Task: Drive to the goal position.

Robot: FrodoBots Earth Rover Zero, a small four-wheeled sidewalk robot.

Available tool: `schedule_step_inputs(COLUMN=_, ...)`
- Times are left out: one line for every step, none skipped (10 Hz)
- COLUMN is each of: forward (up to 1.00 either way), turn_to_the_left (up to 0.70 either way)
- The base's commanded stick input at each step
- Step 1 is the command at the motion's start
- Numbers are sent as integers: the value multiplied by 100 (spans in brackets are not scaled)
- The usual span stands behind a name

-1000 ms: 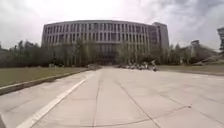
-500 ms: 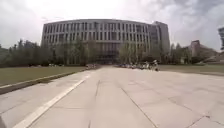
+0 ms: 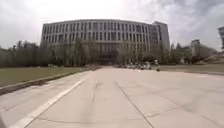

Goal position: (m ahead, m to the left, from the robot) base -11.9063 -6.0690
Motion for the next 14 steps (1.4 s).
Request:
schedule_step_inputs(forward=70, turn_to_the_left=6)
schedule_step_inputs(forward=70, turn_to_the_left=0)
schedule_step_inputs(forward=70, turn_to_the_left=0)
schedule_step_inputs(forward=70, turn_to_the_left=0)
schedule_step_inputs(forward=70, turn_to_the_left=0)
schedule_step_inputs(forward=70, turn_to_the_left=0)
schedule_step_inputs(forward=70, turn_to_the_left=0)
schedule_step_inputs(forward=70, turn_to_the_left=0)
schedule_step_inputs(forward=70, turn_to_the_left=0)
schedule_step_inputs(forward=70, turn_to_the_left=0)
schedule_step_inputs(forward=70, turn_to_the_left=0)
schedule_step_inputs(forward=70, turn_to_the_left=0)
schedule_step_inputs(forward=70, turn_to_the_left=0)
schedule_step_inputs(forward=70, turn_to_the_left=0)
